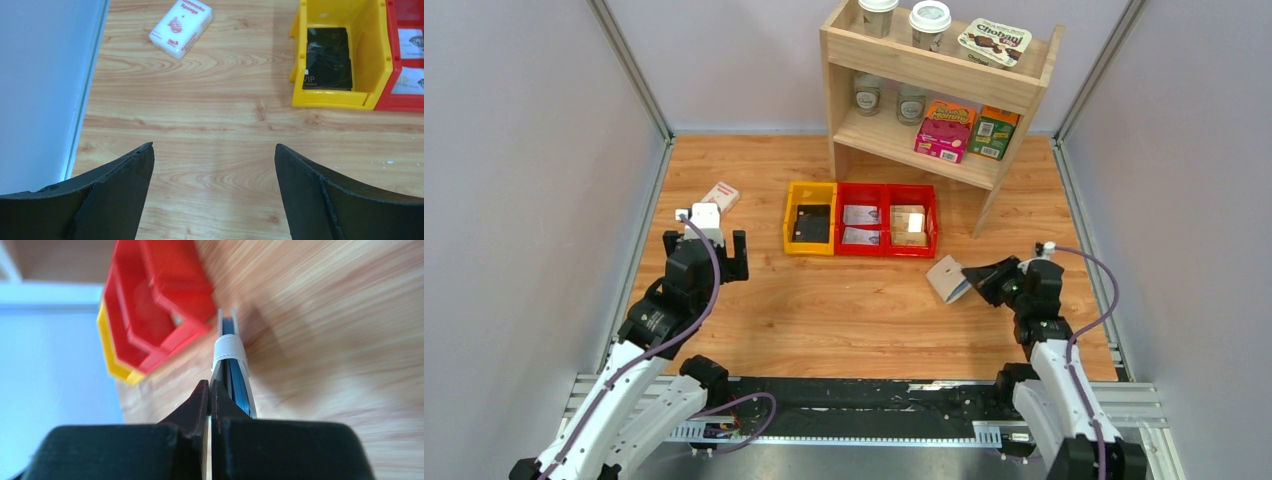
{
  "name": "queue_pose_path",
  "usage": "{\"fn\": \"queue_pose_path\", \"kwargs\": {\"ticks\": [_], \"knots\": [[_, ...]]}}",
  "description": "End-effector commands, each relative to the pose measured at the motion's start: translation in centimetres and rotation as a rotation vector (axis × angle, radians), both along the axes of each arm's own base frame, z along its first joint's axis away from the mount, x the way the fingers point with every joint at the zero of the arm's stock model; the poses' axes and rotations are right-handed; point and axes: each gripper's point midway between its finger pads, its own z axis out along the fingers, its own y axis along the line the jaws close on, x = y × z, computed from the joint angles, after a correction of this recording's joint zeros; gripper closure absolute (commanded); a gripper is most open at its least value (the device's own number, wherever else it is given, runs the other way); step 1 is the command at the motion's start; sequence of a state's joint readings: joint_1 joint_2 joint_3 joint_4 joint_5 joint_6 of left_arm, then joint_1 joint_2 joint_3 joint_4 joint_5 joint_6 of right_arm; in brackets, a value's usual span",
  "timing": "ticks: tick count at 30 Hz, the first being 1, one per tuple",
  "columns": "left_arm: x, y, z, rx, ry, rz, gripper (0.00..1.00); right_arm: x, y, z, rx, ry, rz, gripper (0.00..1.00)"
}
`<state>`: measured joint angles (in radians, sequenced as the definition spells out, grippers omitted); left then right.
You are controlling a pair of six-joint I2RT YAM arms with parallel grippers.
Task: Take the credit cards out of the card holder
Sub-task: Move the card holder to the center of the board.
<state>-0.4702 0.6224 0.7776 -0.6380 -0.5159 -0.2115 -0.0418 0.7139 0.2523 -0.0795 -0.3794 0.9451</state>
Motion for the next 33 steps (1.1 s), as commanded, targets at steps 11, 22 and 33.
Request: {"fn": "queue_pose_path", "kwargs": {"ticks": [11, 22, 33], "knots": [[-1.1, -7.8, -0.2, -0.376, 0.135, -0.224, 0.03, -3.4, 15.4, 1.4, 0.015, -0.006, 0.225, 1.00], [-3.8, -13.6, -5.6, -0.652, 0.354, -0.239, 0.03, -5.5, 13.9, -0.5, -0.410, 0.143, 0.468, 0.25], [-4.9, -15.8, -9.9, -0.751, 0.478, -0.165, 0.03, -6.4, 15.7, -3.4, -0.649, 0.196, 0.893, 0.21]]}}
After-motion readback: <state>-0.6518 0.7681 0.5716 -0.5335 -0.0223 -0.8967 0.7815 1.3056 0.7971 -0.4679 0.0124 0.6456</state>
